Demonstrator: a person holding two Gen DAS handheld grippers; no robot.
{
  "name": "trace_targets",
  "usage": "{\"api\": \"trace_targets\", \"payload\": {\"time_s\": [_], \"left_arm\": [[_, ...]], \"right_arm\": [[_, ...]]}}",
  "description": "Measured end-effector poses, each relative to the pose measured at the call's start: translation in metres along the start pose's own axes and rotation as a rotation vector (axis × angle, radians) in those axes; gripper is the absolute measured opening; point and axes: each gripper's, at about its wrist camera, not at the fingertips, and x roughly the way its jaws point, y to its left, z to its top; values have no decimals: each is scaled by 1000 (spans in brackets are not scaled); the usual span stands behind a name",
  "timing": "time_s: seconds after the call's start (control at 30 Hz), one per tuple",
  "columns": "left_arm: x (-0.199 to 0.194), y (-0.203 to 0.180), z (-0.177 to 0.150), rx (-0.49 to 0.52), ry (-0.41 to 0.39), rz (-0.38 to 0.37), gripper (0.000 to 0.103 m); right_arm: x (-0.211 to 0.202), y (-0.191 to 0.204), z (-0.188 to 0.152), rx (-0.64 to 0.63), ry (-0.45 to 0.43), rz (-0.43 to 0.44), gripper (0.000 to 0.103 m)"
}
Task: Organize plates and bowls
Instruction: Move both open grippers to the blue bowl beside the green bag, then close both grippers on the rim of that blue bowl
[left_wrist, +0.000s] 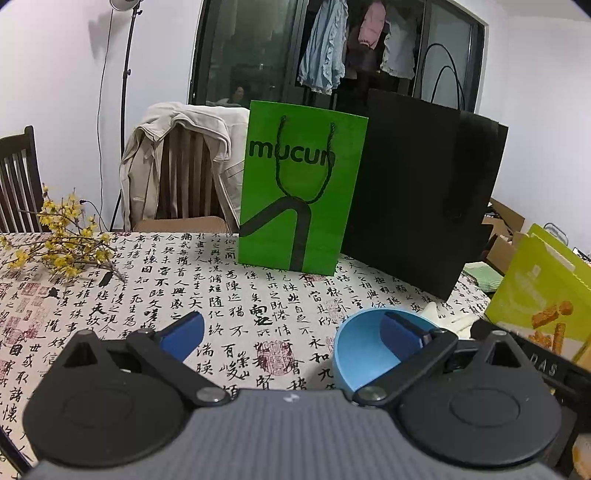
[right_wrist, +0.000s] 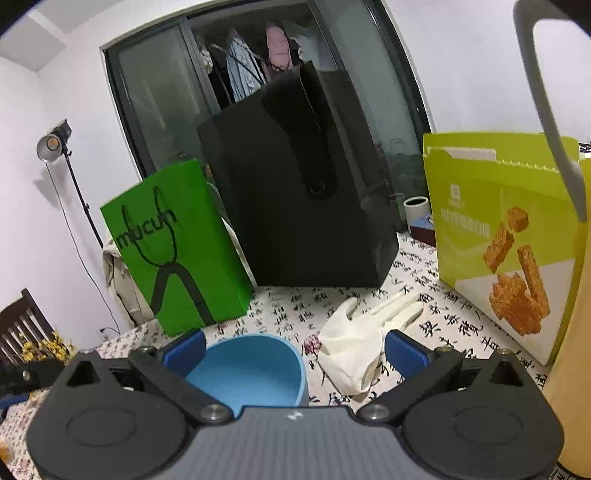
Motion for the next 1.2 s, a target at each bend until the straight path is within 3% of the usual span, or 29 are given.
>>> {"api": "trace_targets", "payload": {"time_s": [0.37, 0.83, 1.2], "left_arm": [[38, -21, 1, 27, 32, 65, 103], [102, -38, -8, 33, 143, 179, 103], [127, -49, -28, 51, 179, 197, 103]], "right_arm": [[23, -4, -10, 2, 44, -37, 103], [55, -4, -24, -7, 133, -80, 103], [71, 1, -33, -36, 196, -109, 99]]}}
